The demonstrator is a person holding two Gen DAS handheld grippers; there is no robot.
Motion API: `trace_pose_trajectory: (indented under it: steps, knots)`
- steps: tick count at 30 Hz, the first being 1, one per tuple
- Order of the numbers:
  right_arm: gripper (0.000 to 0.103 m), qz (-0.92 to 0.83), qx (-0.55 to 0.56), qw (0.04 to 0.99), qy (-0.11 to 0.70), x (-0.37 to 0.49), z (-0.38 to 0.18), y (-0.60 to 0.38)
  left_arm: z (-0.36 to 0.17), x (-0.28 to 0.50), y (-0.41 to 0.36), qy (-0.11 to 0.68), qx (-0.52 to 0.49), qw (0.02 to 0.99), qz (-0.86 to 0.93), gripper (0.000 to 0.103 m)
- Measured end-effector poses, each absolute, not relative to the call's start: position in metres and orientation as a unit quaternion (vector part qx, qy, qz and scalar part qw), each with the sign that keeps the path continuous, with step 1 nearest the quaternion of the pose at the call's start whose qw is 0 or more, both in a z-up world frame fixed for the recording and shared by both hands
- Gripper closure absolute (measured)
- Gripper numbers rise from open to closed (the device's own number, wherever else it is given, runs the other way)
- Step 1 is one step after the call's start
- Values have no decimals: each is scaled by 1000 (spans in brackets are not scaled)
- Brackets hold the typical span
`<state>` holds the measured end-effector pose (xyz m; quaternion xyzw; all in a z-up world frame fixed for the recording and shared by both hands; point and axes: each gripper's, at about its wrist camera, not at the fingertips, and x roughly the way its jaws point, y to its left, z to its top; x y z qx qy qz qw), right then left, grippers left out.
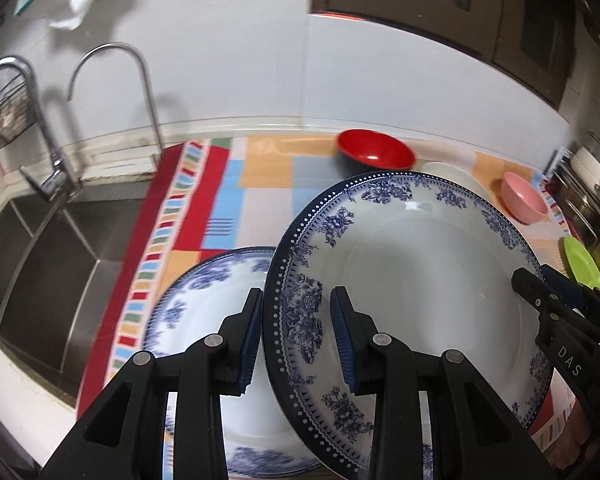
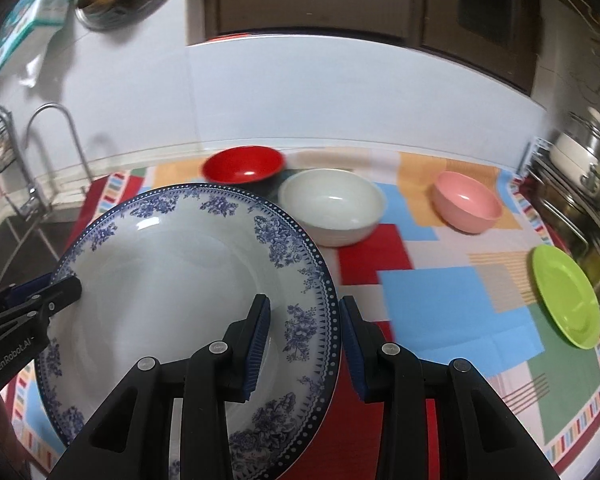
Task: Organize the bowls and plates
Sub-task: 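Carry the plate with both grippers onto the first plate and release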
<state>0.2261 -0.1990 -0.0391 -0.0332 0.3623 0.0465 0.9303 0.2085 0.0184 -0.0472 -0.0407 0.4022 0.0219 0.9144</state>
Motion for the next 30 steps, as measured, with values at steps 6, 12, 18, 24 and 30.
trace_pose_trajectory:
  steps: [6,12,18,24,30]
  knots:
    - [66,71,-39,927,367,225,-44,-168,-49,199,49,408,-49,910,46,69]
    - [66,95,-47,921,376,226,-54,-136,-60,191,77,419,-55,904,70,69]
    - [66,117,-55,910,394,232,-70,-108,-76,188,100,435,-64,893,91,69]
    - [66,132,-63,899,414,240,-85,-88,-92,192,112,453,-70,883,105,69]
    - [66,139,-65,890,430,248,-99,-79,-105,197,119,465,-74,875,112,69]
